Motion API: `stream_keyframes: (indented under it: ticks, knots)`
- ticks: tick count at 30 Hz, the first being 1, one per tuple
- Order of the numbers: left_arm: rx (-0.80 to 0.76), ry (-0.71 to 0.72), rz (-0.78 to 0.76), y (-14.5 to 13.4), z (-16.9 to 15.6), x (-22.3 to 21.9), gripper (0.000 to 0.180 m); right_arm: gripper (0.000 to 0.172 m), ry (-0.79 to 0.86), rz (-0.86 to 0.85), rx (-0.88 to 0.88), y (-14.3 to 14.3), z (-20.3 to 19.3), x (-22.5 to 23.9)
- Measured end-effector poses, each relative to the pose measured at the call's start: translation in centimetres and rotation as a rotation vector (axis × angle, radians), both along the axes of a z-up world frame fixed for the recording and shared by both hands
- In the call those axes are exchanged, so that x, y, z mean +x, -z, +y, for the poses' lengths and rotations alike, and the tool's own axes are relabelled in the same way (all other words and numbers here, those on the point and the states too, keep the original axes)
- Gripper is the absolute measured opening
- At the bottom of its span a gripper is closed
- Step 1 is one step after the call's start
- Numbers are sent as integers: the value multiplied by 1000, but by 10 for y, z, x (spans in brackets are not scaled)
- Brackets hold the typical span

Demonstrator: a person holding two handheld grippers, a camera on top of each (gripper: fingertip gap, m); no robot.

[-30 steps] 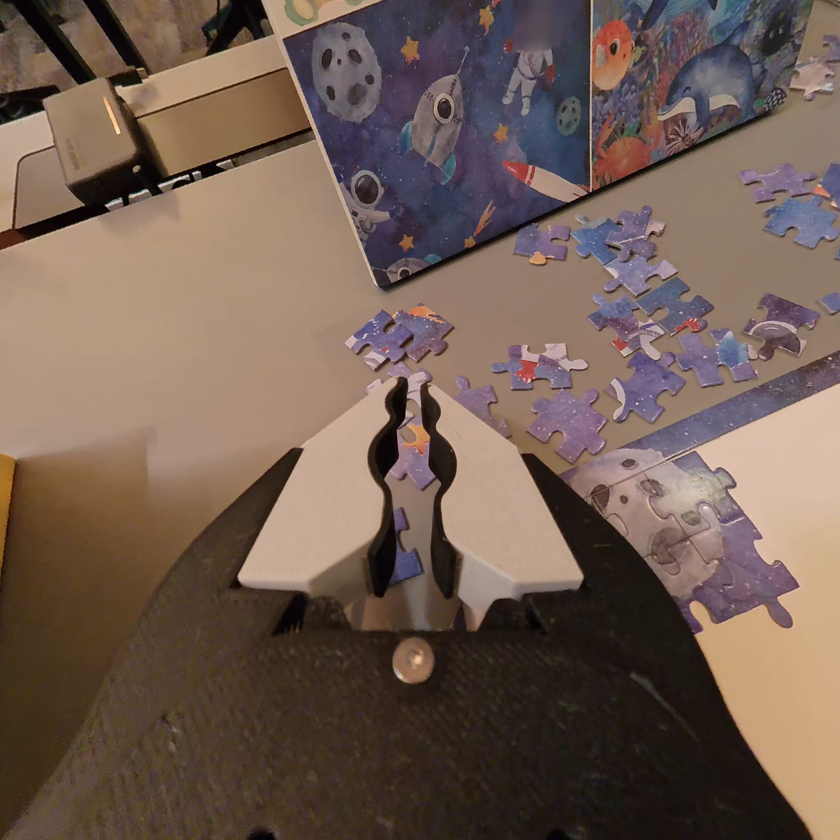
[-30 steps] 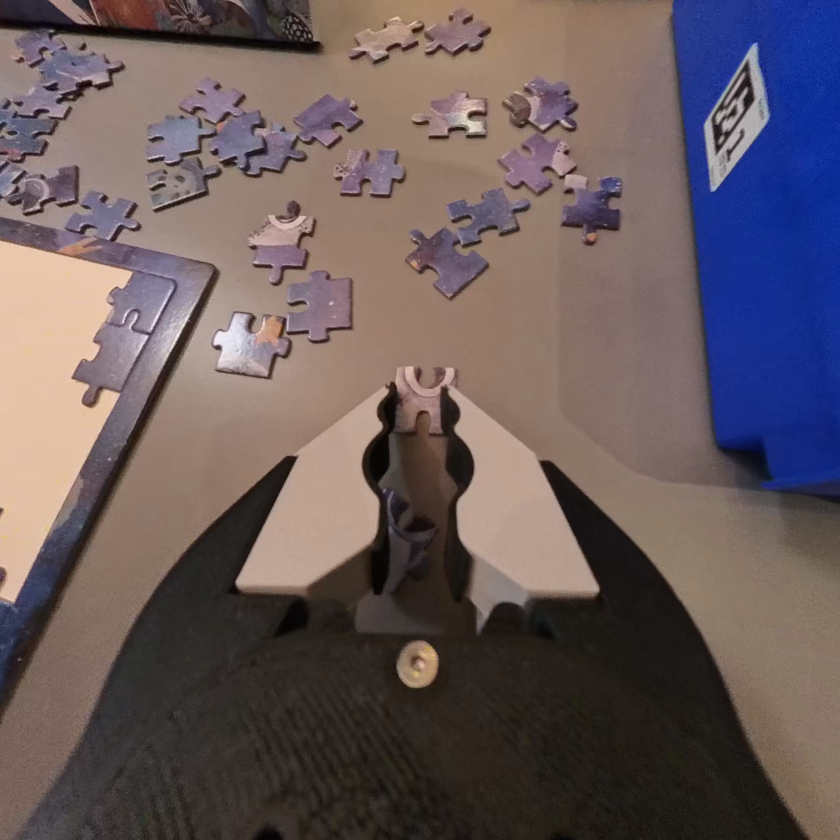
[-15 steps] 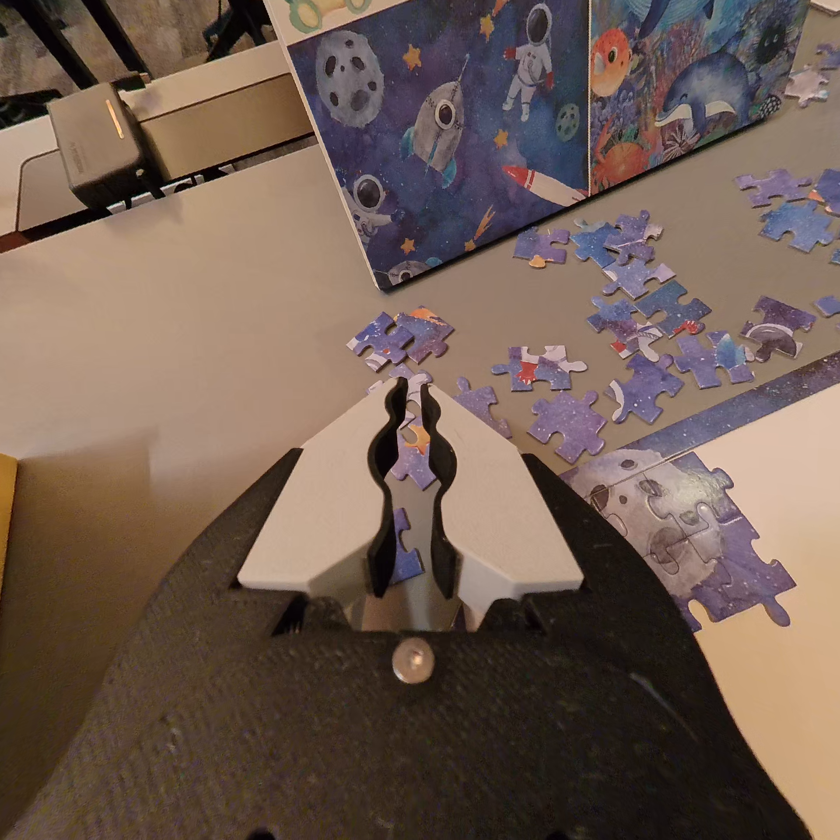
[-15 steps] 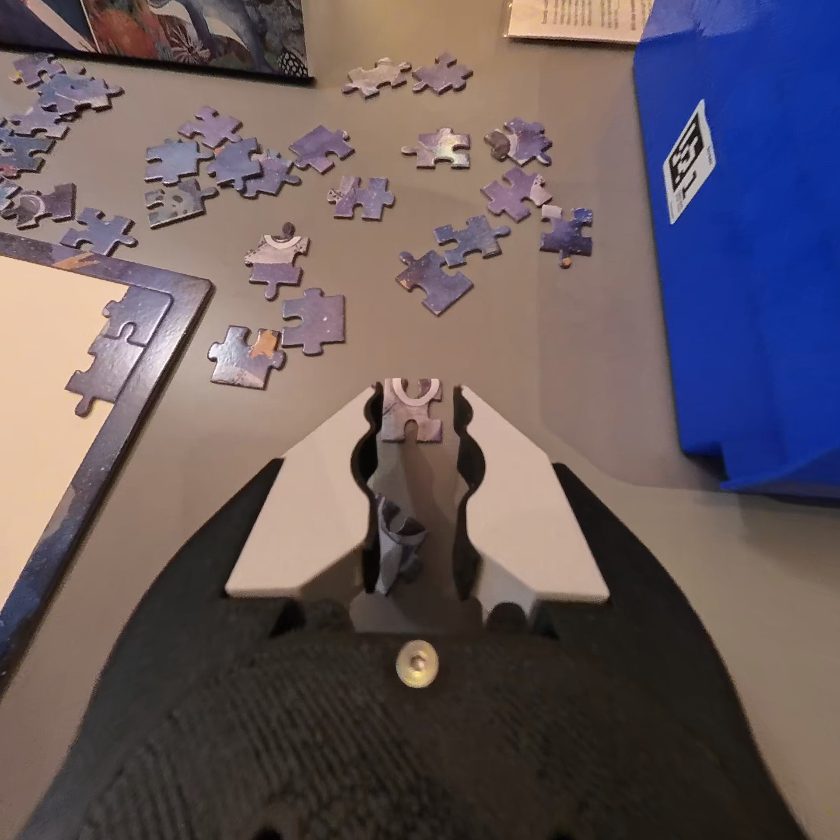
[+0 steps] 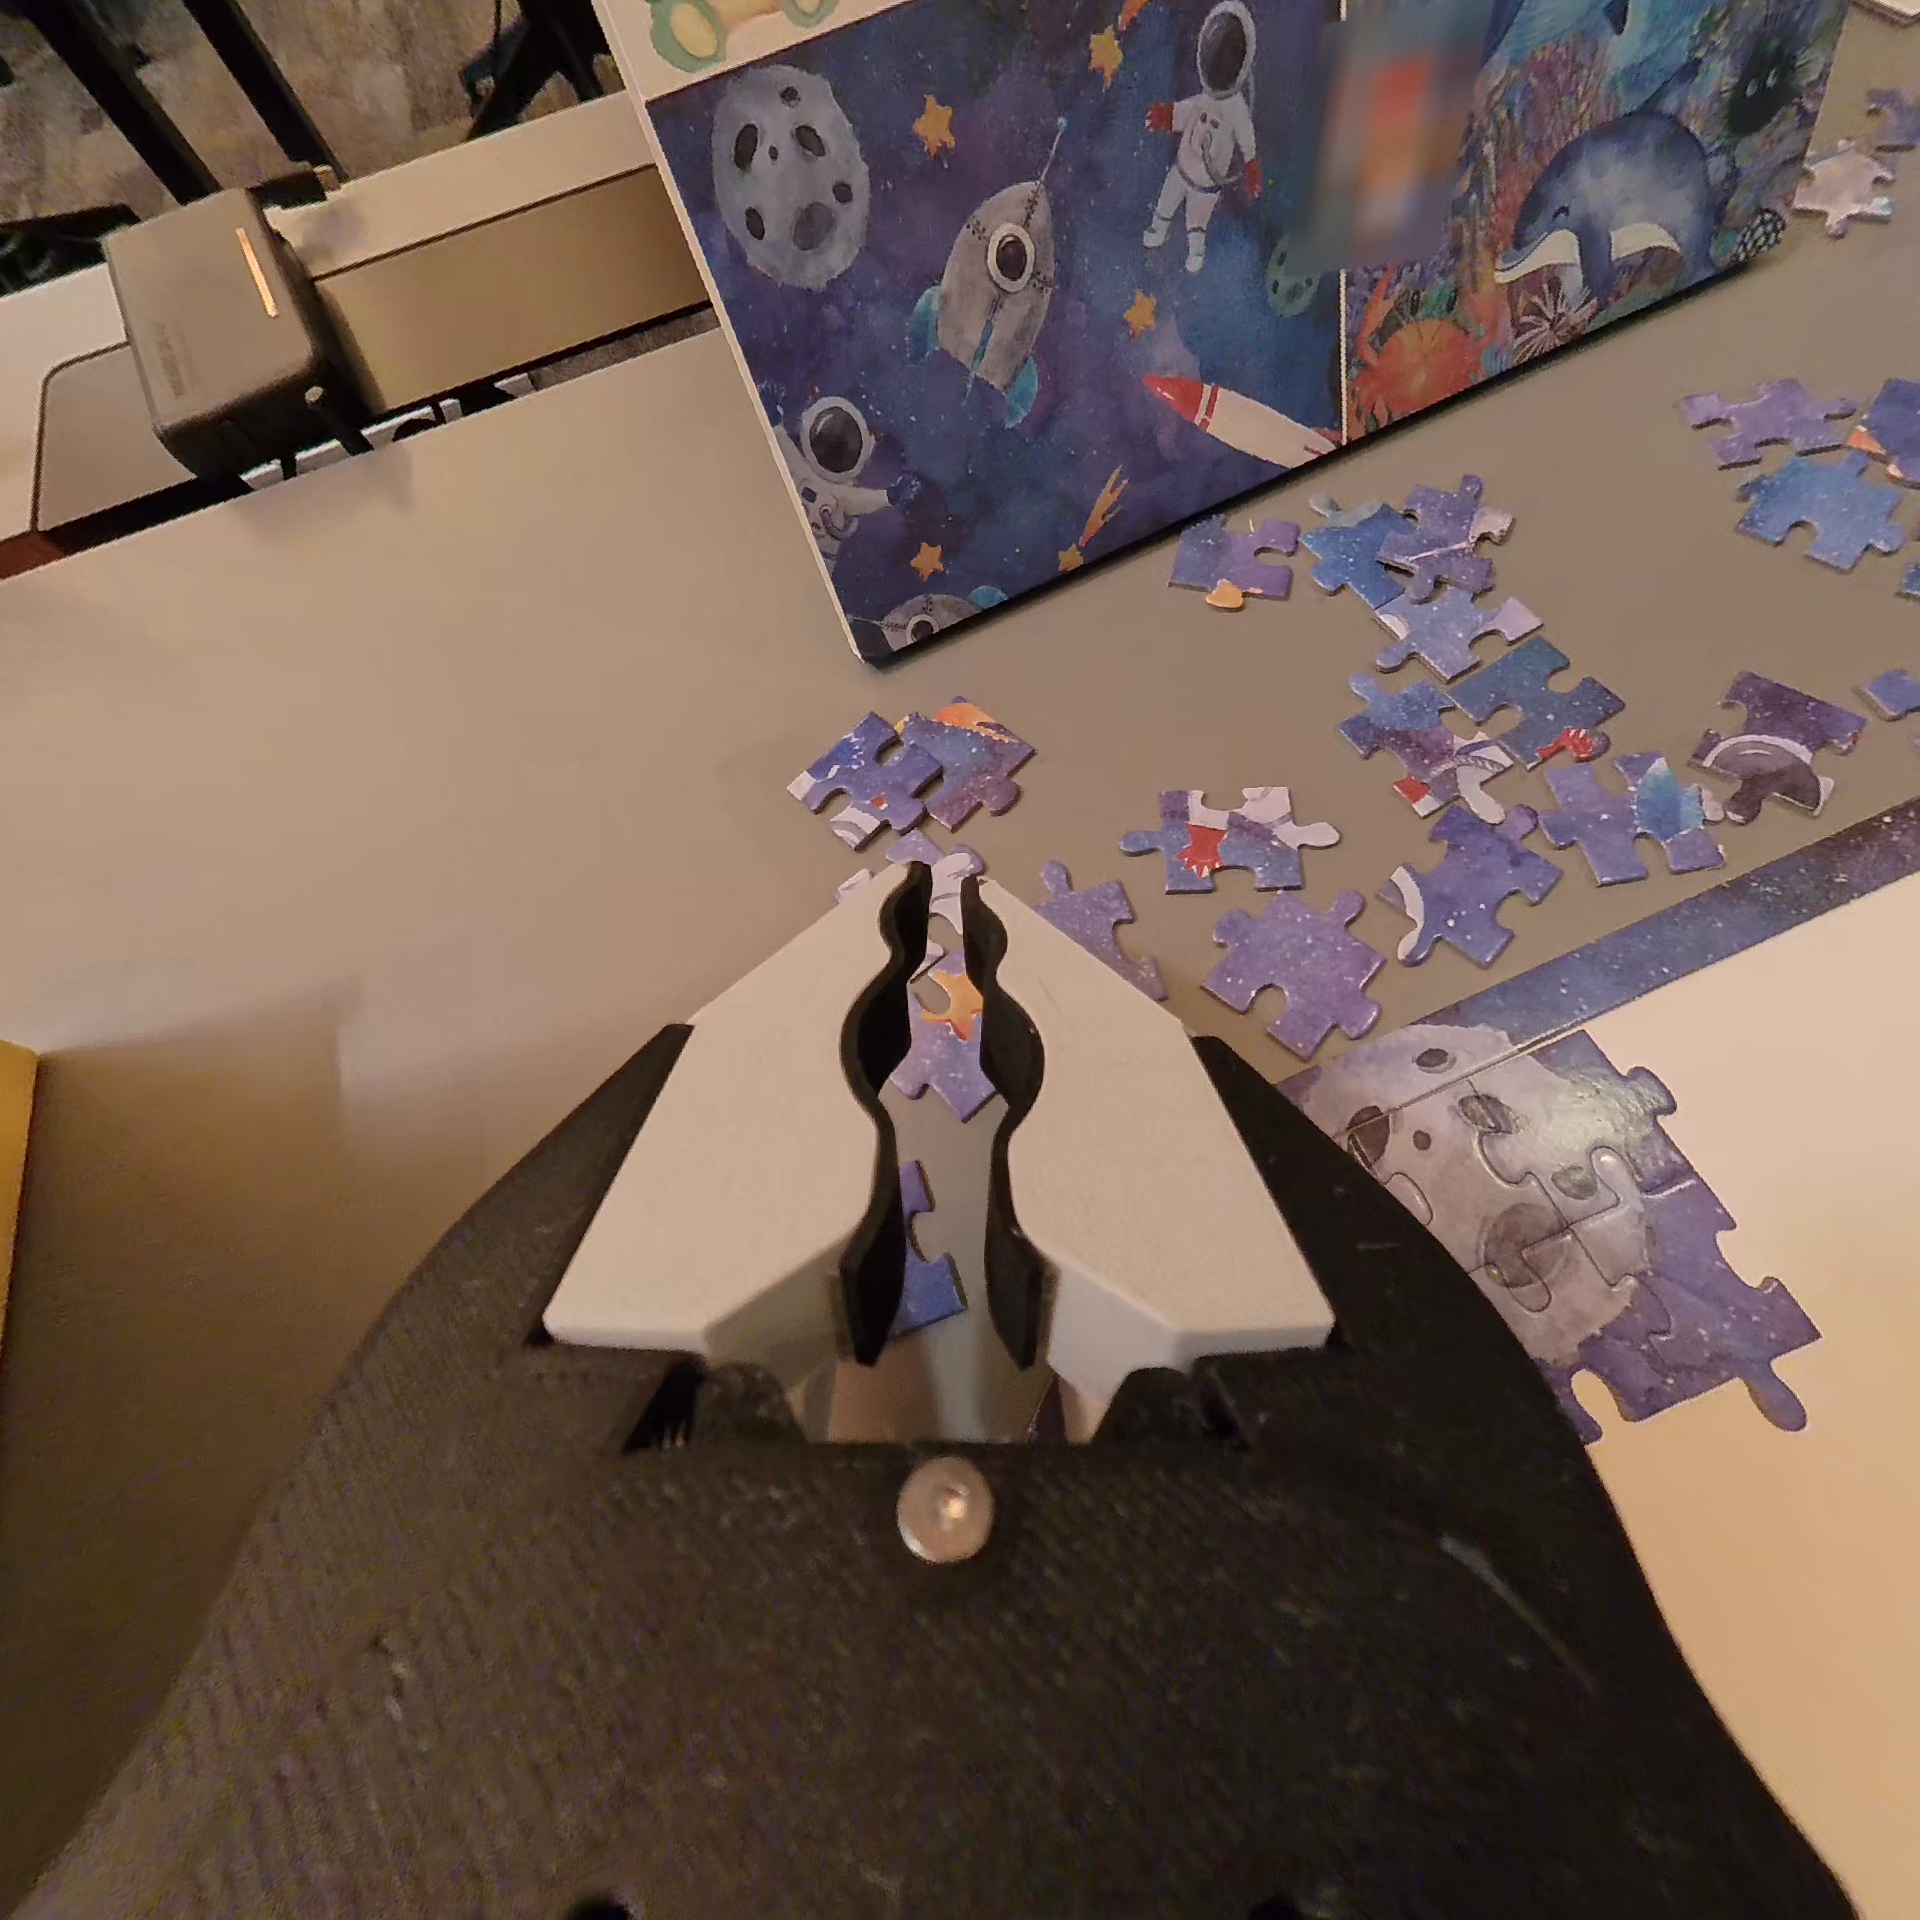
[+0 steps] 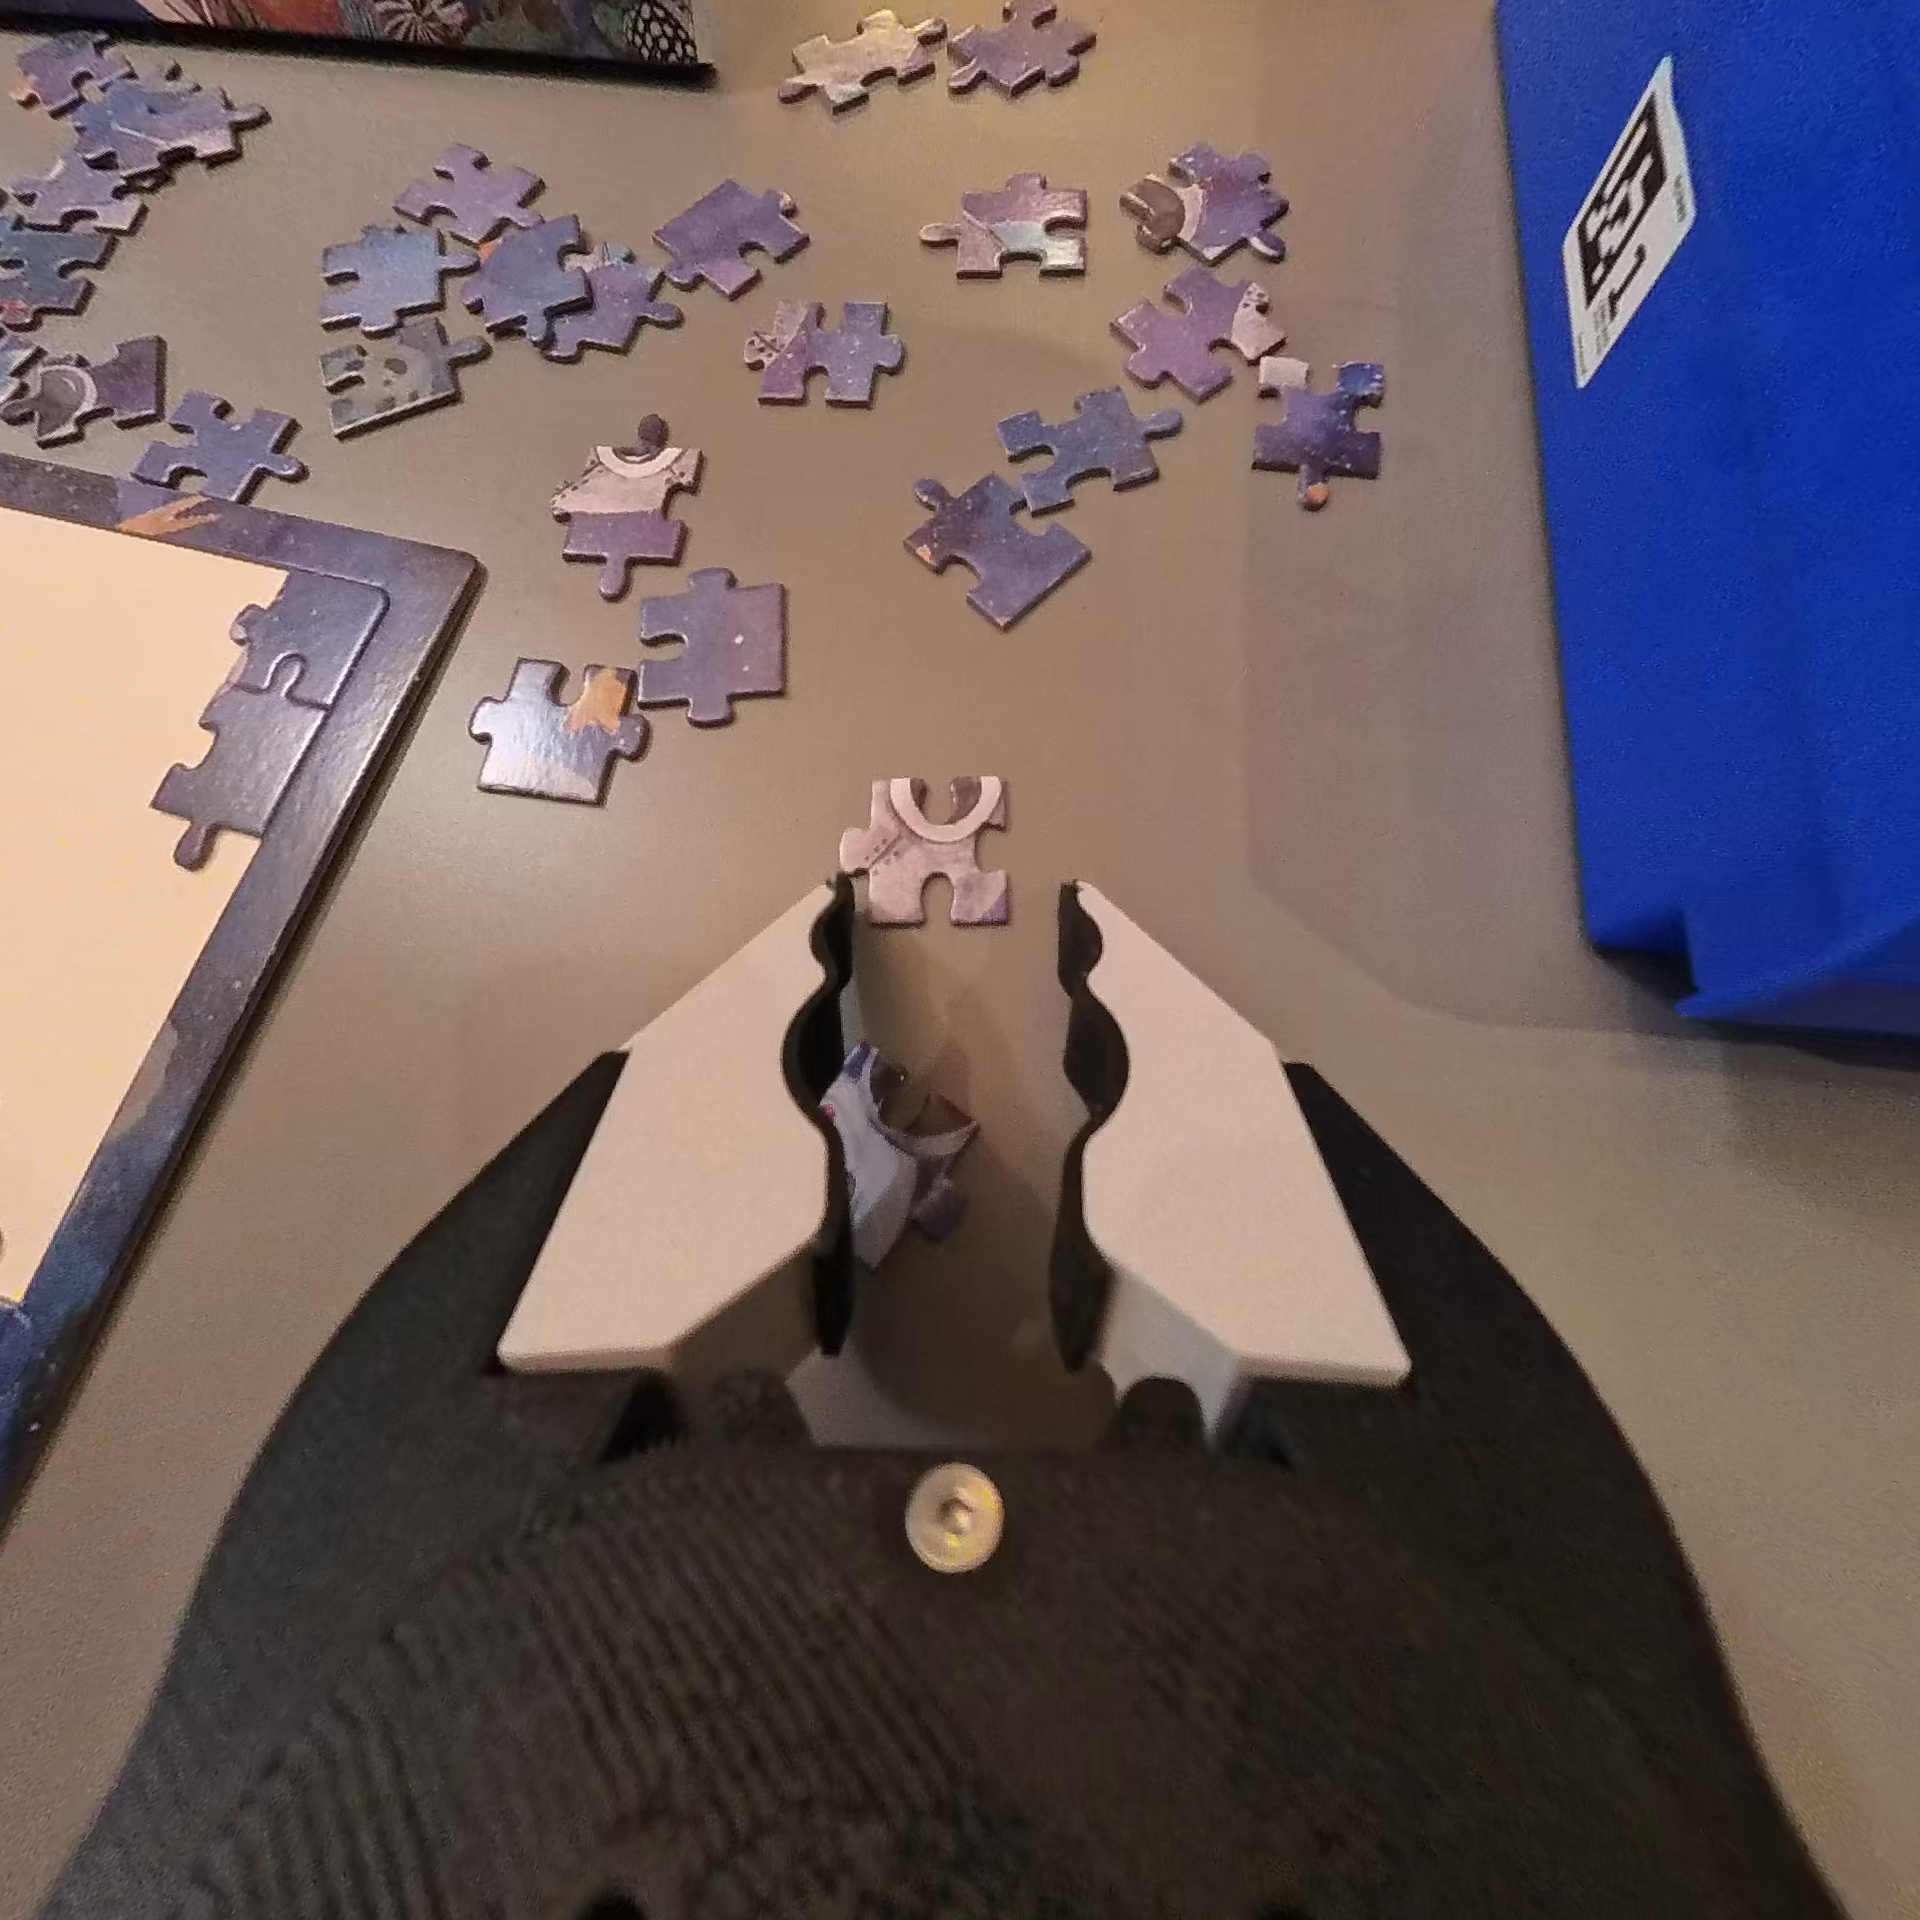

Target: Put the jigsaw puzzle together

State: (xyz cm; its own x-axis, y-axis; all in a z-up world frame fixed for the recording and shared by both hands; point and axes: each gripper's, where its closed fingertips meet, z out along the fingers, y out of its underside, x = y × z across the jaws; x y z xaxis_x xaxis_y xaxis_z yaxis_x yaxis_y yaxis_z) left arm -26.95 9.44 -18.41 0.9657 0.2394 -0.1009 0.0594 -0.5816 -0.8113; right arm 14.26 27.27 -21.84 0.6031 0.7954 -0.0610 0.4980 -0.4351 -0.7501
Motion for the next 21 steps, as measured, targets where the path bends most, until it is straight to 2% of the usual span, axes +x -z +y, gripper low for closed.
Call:
stream_keyframes:
  ticks: [6, 11, 21]
  knots:
    - [0, 2, 2, 0, 0, 1, 4, 37, -20, 5, -2, 0, -2, -5]
    - [8, 3, 2, -2, 1, 1, 4, 25, -32, -45, 34, 1, -2, -6]
    - [14, 4, 2, -3, 1, 1, 4, 24, -55, -46, 43, 1, -5, -10]
